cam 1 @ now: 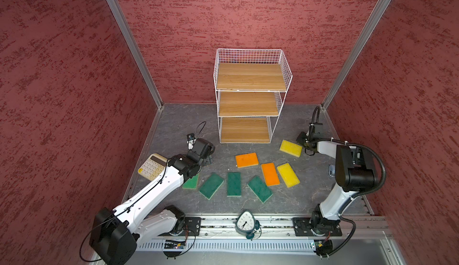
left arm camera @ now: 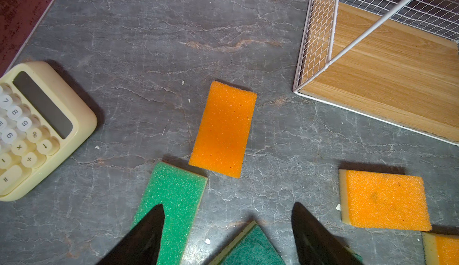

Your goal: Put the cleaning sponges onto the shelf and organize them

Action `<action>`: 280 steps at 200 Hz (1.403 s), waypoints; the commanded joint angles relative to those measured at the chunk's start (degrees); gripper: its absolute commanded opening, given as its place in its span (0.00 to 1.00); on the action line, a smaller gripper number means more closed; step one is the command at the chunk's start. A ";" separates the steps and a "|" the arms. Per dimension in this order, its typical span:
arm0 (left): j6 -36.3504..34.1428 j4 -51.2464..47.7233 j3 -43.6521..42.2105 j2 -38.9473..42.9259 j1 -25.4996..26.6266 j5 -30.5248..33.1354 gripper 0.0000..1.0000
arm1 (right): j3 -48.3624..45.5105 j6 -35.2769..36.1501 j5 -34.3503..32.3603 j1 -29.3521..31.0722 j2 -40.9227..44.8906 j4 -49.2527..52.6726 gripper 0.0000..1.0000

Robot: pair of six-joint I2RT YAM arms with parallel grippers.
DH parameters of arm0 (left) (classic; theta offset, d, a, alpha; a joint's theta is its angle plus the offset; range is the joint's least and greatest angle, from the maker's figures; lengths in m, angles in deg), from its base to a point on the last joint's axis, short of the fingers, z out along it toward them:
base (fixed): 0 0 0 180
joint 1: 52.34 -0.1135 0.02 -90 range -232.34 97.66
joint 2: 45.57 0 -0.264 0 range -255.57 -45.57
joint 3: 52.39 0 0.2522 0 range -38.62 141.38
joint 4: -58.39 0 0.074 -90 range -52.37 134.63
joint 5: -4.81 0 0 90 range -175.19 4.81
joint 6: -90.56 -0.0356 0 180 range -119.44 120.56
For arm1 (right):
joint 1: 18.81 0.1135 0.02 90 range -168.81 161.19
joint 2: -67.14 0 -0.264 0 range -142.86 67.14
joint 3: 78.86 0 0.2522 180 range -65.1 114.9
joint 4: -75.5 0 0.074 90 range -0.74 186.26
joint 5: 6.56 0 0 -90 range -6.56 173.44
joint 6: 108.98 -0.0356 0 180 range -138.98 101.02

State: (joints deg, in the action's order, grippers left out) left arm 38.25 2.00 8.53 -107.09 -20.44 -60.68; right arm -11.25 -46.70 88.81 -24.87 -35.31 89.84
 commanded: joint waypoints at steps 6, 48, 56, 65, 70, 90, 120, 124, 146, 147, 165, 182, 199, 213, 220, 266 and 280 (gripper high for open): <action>0.22 -0.78 0.83 0.43 0.36 1.15 0.81 | 1.16 -1.29 2.30 -0.29 -1.05 -0.23 0.36; 0.15 -1.80 1.11 1.14 0.57 1.39 0.81 | -0.08 -0.49 2.02 -0.18 0.34 2.89 0.35; 0.20 -1.84 1.04 1.43 0.60 1.50 0.81 | -0.53 -0.46 1.44 -0.22 0.95 3.49 0.35; 0.28 -1.88 0.92 1.77 0.60 1.50 0.81 | -1.18 -0.70 1.31 -0.18 1.78 3.64 0.35; 0.36 -1.81 0.94 1.91 0.53 1.35 0.81 | -1.55 -1.02 1.31 -0.17 2.23 3.64 0.35; 0.55 -1.88 0.83 2.61 0.70 1.07 0.81 | -3.18 -2.47 2.45 -0.18 3.84 3.23 0.35; 0.90 -2.84 0.54 4.03 1.06 1.57 0.81 | -4.97 -3.52 4.15 -0.18 4.99 3.49 0.33; 0.97 -3.01 0.42 4.32 1.12 1.67 0.81 | -5.28 -3.64 4.33 -0.17 5.31 3.55 0.33; 1.37 -3.25 -0.39 5.73 1.15 1.75 0.81 | -7.65 -4.45 5.14 -0.07 7.42 3.16 0.34; 1.40 -3.25 -0.44 5.76 1.19 1.71 0.81 | -7.76 -4.44 5.20 -0.03 7.52 3.14 0.34; 1.76 -3.07 -1.42 6.60 1.21 2.02 0.81 | -9.73 -4.49 5.36 -0.03 8.76 2.27 0.35; 2.03 -3.14 -1.80 7.00 1.17 1.94 0.81 | -10.11 -4.40 6.25 0.08 8.60 2.70 0.35; 2.51 -3.47 -2.03 7.19 1.20 1.68 0.81 | -10.63 -4.19 6.76 0.26 9.29 3.28 0.37; 2.89 -3.51 -2.42 7.53 1.23 1.68 0.81 | -11.43 -4.12 6.48 0.48 10.85 3.46 0.39; 3.00 -3.44 -2.60 7.64 1.25 1.55 0.81 | -11.79 -3.98 6.49 0.66 11.76 3.53 0.41; 3.20 -2.82 -3.32 7.70 1.30 1.12 0.82 | -13.43 0.18 5.64 2.15 17.78 5.15 0.72; 3.10 -2.64 -3.43 7.67 1.25 1.02 0.83 | -13.24 1.88 5.01 2.81 18.11 6.53 0.74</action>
State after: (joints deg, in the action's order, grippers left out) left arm 40.87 -0.84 6.02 -99.94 -19.53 -59.61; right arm -24.39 -48.56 94.95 -23.30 -18.63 94.25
